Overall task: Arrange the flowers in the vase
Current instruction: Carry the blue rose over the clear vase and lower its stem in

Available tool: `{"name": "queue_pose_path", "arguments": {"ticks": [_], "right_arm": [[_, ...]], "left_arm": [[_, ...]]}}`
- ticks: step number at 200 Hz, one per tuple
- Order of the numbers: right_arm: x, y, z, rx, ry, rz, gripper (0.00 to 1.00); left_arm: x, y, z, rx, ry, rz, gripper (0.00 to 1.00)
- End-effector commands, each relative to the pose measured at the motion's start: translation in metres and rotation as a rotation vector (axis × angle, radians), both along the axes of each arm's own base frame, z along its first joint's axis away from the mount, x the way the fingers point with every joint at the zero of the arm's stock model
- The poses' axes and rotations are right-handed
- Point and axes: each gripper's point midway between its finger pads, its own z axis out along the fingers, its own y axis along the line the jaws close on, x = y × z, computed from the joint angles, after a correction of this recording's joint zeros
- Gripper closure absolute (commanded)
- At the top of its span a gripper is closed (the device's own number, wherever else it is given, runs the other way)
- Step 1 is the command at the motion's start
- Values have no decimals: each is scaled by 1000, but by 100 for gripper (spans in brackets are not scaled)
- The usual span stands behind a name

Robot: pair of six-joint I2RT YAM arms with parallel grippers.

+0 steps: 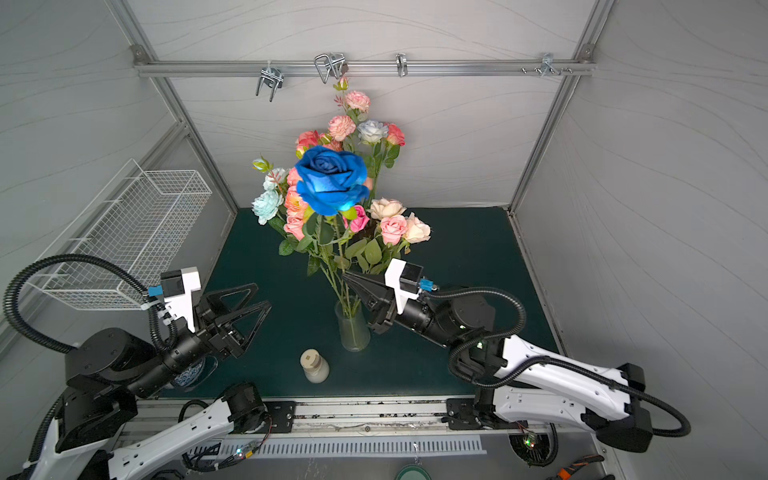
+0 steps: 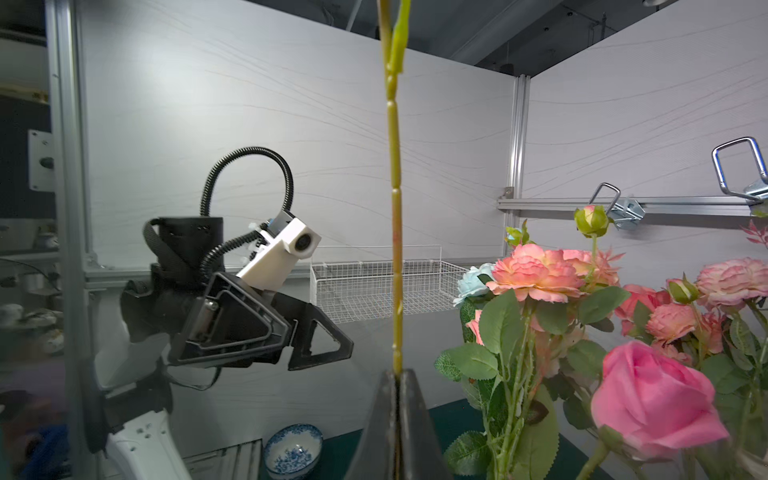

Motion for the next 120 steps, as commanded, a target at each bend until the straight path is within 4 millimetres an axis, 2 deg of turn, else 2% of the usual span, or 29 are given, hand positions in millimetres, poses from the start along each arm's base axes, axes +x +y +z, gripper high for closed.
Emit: {"name": "queue_pose_path", "arguments": {"ticks": [1,36,69,103,120], "right_arm": [[10,-14,40,137,-147,-153,100],[19,-2,34,135,-177,-194,100],[27,-4,34,135,-164,-193,100],[53,-7,20,126,-67,-192,100],[60,-7,11,124,-30,-190,100]], "left_arm": [[-2,8,13,-35,-22,17,4],[-1,5,12,-21,-18,14,4],[3,0,10,-12,-14,11,4],[4,-3,10,-11,-16,8,4],[5,-4,10,-11,-16,7,4]]}}
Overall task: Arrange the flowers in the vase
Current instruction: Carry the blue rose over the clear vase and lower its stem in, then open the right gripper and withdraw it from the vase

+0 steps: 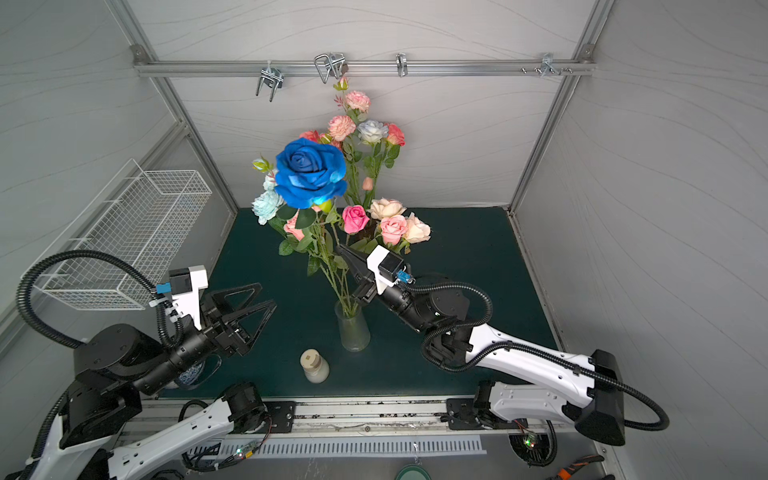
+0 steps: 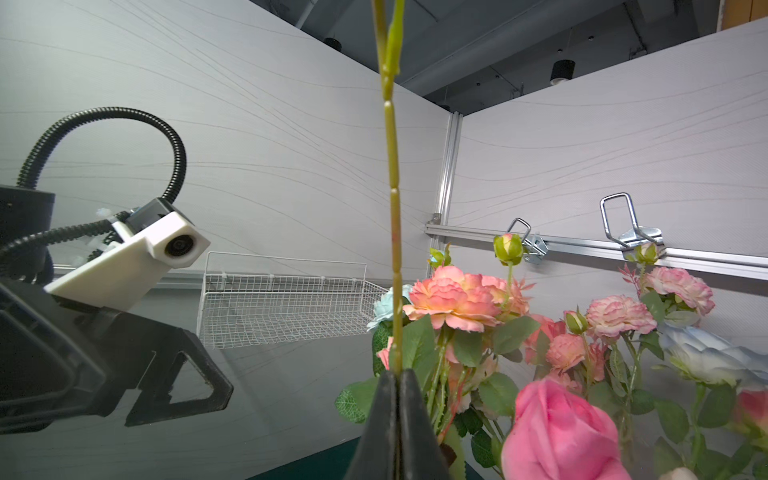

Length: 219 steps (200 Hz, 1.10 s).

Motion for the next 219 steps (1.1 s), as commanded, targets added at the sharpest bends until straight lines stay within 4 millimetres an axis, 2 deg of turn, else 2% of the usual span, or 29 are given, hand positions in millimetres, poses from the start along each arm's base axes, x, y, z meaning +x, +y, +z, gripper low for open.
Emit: {"name": "queue_pose_path", "arguments": {"ticks": [1,34,105,138,191,197,211,219], "right_arm": [[6,-8,4,60,41,20,100],[13,-3,-17,36,100,35,100],[14,9,-66,-45,207,45,100],[14,14,-96,-89,267,31,100],[9,16,-160,-182,405,21,100],[7,16,-168,-197,421,23,94],[-1,14,-182,-225,451,32,71],[-7,12,-189,-238,458,41,61]], "left_arm": [[1,2,15,-33,-33,8,4],[1,0,12,-29,-29,7,4],[2,1,11,-28,-31,10,4],[2,-1,11,-27,-30,8,3],[4,-4,7,-22,-26,3,3],[4,-4,7,-21,-25,5,3],[4,-5,7,-19,-24,1,3],[5,-6,7,-20,-25,0,3]]}}
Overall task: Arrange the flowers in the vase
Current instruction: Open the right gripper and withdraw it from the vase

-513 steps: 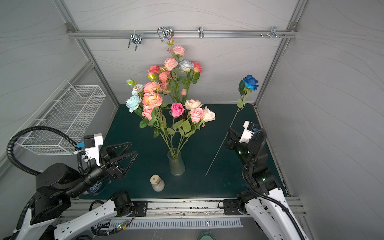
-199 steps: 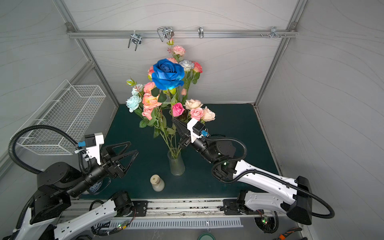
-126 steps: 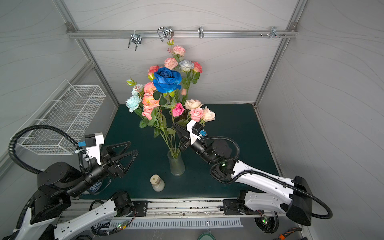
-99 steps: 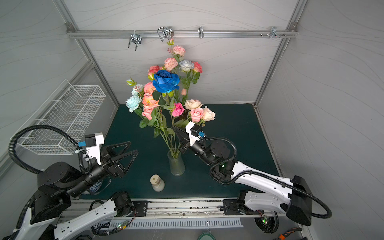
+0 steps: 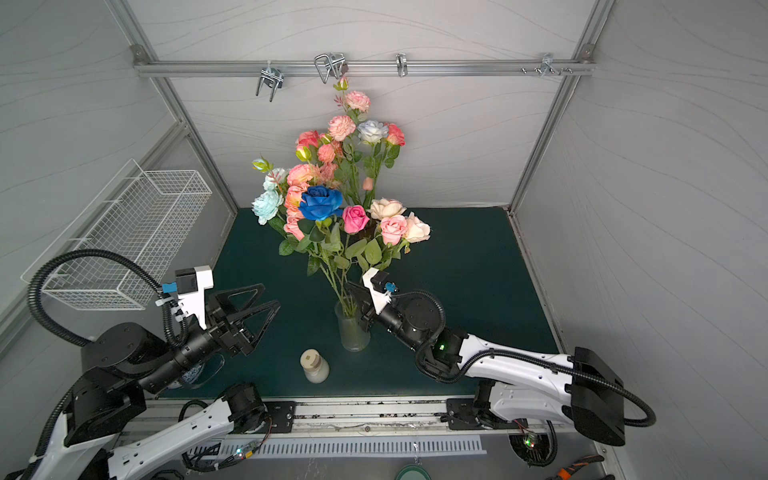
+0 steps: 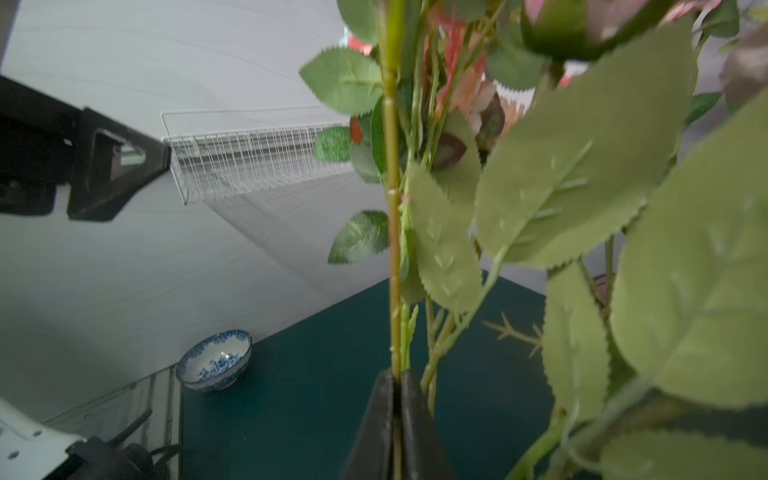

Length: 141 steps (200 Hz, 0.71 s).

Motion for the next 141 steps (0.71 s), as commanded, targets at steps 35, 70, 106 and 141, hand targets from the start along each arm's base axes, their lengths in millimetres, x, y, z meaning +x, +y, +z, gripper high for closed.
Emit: {"name": "queue_pose_path", "arguments": {"ticks": [35,70,106,141], "right_arm": [[-34,-25,-25,-35,83,9,50],[-48,-55,-35,-26,160,4,46],[-43,-85,-35,6,201,-61,44],[-42,-105,-14,57,169,-91,40]], "left_arm": [[2,0,13,-32,-34,7,3],[3,10,6,-12,-25,52,3],[22,43,-25,58,75,266,3],[33,88,-63,148,193,525,3]]}}
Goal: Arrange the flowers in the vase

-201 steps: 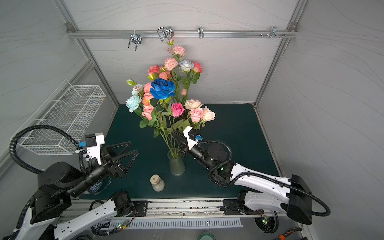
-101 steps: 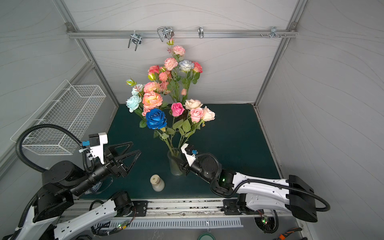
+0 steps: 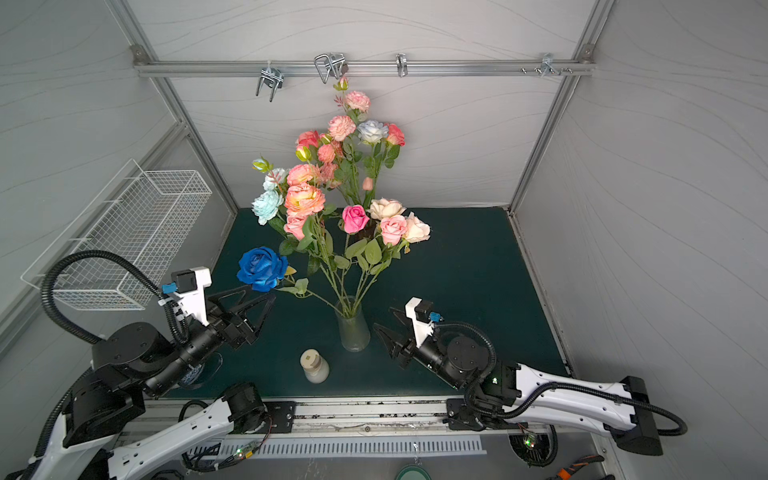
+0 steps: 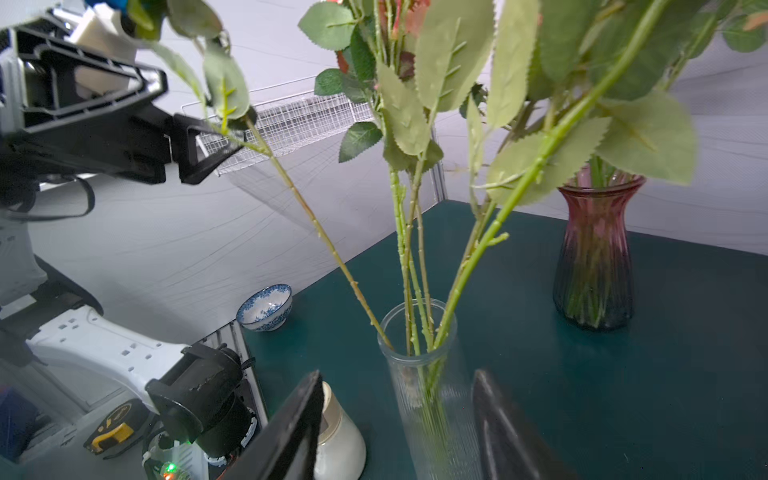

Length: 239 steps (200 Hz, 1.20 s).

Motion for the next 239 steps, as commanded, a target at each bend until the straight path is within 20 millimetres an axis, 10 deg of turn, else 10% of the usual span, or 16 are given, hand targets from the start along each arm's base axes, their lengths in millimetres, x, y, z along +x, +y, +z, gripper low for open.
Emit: {"name": "queue_pose_path", "arguments": {"ticks": [1,95,162,239], "right_arm": [[4,-15,6,3,-2,-50,40],[9,-38,23,34,-52,-109,33],[8,-51,30,70,-62,-123,10],[13,-61,28,62,-65,-169,1]], "left_arm": [[8,45,-26,53,77,242,3],[47,55,-86,291,134,505,1],[117,92,-169,296,447,716,1],[205,129,-221,637,289,782,3]]}}
